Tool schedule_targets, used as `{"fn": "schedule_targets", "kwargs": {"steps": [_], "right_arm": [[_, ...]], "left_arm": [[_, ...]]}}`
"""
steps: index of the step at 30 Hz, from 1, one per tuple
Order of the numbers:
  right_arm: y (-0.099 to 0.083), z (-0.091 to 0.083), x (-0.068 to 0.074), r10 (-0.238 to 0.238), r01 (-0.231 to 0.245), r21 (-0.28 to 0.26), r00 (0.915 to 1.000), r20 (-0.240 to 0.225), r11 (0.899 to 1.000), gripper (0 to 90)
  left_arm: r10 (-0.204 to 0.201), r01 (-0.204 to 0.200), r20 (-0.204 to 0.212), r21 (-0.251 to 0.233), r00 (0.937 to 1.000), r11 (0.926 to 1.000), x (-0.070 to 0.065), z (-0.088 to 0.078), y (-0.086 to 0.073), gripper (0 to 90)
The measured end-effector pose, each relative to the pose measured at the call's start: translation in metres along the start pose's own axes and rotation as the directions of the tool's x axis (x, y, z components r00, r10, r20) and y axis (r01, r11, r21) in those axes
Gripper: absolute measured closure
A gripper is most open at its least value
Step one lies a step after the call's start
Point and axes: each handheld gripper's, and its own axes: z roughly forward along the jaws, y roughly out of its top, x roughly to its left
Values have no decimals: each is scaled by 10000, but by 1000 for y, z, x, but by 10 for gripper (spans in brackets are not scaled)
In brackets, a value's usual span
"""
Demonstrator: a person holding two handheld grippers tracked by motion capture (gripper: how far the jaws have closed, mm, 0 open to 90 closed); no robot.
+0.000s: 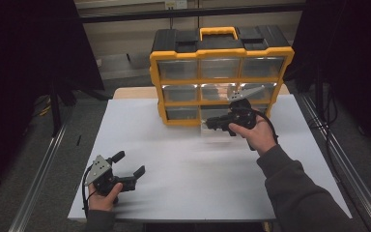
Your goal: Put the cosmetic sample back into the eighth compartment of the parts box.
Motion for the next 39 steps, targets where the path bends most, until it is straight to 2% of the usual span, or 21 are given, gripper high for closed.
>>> {"fn": "schedule_targets", "kwargs": {"steps": [3, 4, 5, 8, 9, 10, 13, 15, 16, 19, 21, 22, 25, 34, 39], "right_arm": [[0, -1, -2, 46, -46, 5, 10000, 80, 10000, 814], [0, -1, -3, 47, -47, -13, 9999, 104, 10000, 814], [0, -1, -4, 55, -54, -34, 9999, 128, 10000, 814], [0, -2, -6, 143, -141, -97, 9997, 196, 9999, 814], [0, -3, -7, 145, -143, -86, 9996, 233, 9999, 814], [0, -3, -9, 134, -131, -103, 9996, 253, 9999, 814], [0, -3, -11, 192, -189, -99, 9993, 331, 9998, 814], [1, -4, -13, 188, -184, -89, 9989, 427, 9998, 813], [1, -4, -14, 222, -217, -126, 9988, 443, 9997, 813], [2, -4, -16, 202, -196, -136, 9985, 509, 9997, 814], [3, -4, -18, 205, -197, -132, 9982, 572, 9997, 814], [3, -4, -18, 249, -242, -133, 9981, 569, 9996, 814], [3, -4, -20, 227, -221, -99, 9975, 663, 9997, 814], [3, 1, -30, 393, -396, 14, 9952, 898, 9992, 813], [2, 3, -34, 389, -398, 69, 9943, 997, 9992, 814]], "left_arm": [[-2, 2, 9, 4, 10000, 10000, 0, 0, 0, 20], [122, -122, 12, 95, 9999, 9999, 1, -1, 0, 20], [1, -1, 9, 3, 10000, 10000, 0, 0, 0, 20], [-18, 18, 22, -6, 10000, 10000, 0, 0, 0, 20], [102, -103, 14, 80, 9999, 9999, 1, -1, 0, 20], [-13, 13, 7, -3, 10000, 10000, 0, 0, 0, 20], [-1, 1, 13, -1, 10000, 10000, 0, 0, 0, 20], [123, -124, 16, 92, 9999, 9999, 1, 0, 0, 20], [-10, 10, 8, -4, 10000, 10000, 0, 0, 0, 20], [-16, 16, 6, -10, 10000, 10000, 0, 0, 0, 20], [-9, 9, 13, -6, 10000, 10000, 0, 0, 0, 20], [125, -125, 17, 92, 9999, 9999, 1, 0, 0, 20], [32, -32, 14, 19, 10000, 10000, 0, 0, 0, 20], [139, -139, 46, 107, 9999, 9998, 2, -1, 0, 20], [-23, 23, 17, -13, 10000, 10000, 0, 0, 0, 20]]}}
